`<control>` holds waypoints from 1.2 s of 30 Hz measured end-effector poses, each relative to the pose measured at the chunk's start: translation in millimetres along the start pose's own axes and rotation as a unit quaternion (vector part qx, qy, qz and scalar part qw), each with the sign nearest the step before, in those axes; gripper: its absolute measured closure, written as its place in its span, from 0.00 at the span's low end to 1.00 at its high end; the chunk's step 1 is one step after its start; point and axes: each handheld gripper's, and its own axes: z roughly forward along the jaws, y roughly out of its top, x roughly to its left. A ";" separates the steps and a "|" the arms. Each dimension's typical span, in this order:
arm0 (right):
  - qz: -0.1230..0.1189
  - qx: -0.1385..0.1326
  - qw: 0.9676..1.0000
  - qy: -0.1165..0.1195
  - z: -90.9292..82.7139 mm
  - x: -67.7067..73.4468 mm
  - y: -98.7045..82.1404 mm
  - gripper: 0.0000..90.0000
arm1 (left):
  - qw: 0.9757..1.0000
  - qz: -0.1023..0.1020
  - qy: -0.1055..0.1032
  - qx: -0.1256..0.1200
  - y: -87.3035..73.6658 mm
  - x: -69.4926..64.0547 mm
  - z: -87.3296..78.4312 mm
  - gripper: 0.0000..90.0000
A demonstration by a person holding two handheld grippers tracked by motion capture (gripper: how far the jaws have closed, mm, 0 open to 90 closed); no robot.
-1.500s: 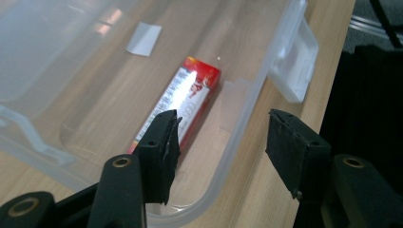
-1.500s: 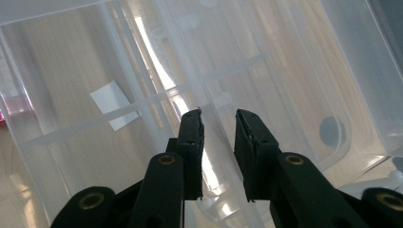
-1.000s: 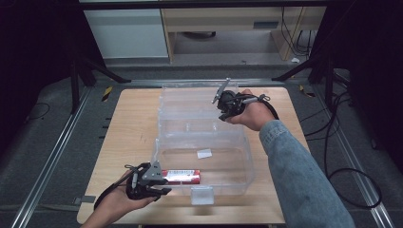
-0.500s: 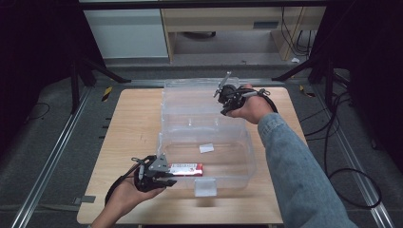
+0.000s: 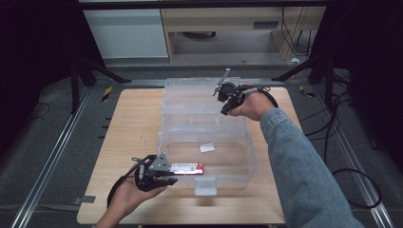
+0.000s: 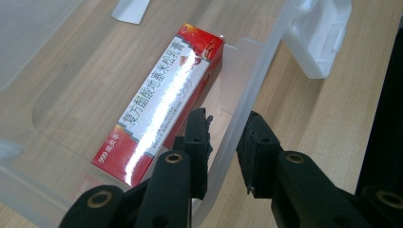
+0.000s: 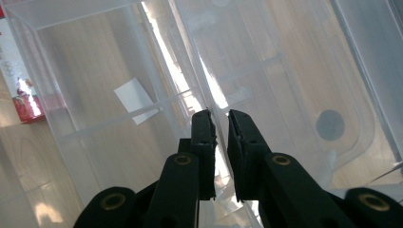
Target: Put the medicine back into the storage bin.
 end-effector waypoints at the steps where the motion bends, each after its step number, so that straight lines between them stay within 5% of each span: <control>1: -0.001 -0.001 1.000 0.000 -1.1 0.9 0.0 0.91 | 1.000 0.002 0.002 0.001 0.0 -0.2 -0.2 0.82; 19: -0.030 -0.035 0.999 -0.004 -35.5 36.3 -10.1 0.93 | 1.000 -0.001 0.013 0.000 1.8 -3.7 1.4 0.81; 30: -0.013 -0.039 0.999 -0.007 -32.4 19.7 -11.9 0.92 | 1.000 -0.005 0.026 -0.008 13.3 1.7 11.9 0.80; 36: -0.022 -0.037 0.999 -0.008 -35.9 23.1 -12.0 0.93 | 1.000 -0.002 0.030 -0.007 14.3 2.0 12.7 0.80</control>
